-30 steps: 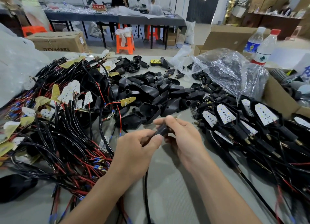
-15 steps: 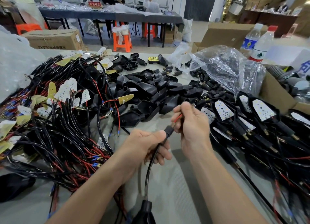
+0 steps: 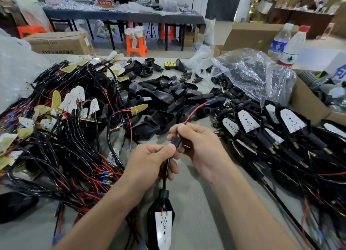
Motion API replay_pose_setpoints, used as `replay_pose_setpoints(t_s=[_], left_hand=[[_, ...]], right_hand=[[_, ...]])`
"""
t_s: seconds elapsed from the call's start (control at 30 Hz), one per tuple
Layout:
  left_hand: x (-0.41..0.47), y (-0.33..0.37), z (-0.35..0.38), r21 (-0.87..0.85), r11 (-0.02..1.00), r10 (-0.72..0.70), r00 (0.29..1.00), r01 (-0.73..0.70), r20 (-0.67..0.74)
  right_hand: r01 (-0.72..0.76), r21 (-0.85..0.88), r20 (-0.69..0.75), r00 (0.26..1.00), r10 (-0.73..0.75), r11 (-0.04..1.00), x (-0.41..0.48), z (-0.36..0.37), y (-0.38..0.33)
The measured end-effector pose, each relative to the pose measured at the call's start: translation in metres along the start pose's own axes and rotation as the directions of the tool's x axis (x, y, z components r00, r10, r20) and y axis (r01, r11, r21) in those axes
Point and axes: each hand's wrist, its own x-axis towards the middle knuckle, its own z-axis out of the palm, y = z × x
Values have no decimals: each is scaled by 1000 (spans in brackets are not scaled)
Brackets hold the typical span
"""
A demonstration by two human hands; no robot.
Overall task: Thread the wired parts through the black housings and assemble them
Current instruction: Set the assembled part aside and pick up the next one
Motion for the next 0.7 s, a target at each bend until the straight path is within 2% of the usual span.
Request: replay_pose_setpoints(t_s=[0.1, 0.2, 0.3, 0.37, 0.43, 0.5, 0.57, 0.6, 0.63, 0.7], left_hand=[[1, -1, -3, 7, 999, -33, 999, 33, 42], [1, -6, -5, 70, 996, -63, 986, 53, 155], [1, -10, -4, 61, 996, -82, 973, 70, 216], [1, -10, -5, -3, 996, -86, 972, 89, 217], [3, -11, -7, -55, 995, -74, 978, 86, 197], [5, -11, -9, -65, 997, -40, 984, 52, 173], [5, -12, -10, -72, 997, -23, 988, 34, 152], [6, -11, -9, -90, 995, -23, 990, 36, 142], [6, -11, -9, -132, 990, -33, 990, 51, 136], [7, -11, -10, -227, 968, -70, 985, 105, 156]], right_hand=[[122, 54, -206, 973, -108, 991, 3, 1, -5], [197, 227, -444, 893, -78, 954, 5, -19, -15], [268, 312, -545, 836, -59, 912, 6, -30, -21], [212, 345, -491, 871, -16, 915, 5, -26, -21], [53, 298, -316, 948, 46, 953, 2, -21, -18], [-67, 97, -61, 995, 73, 993, -4, -16, -14], [-74, -58, 135, 987, 81, 996, -11, -10, -9], [-54, -84, 153, 986, 66, 995, -12, -7, -7], [-29, -88, 110, 993, 38, 996, -11, -5, -7], [9, -53, -54, 998, -12, 999, -8, -5, -10]])
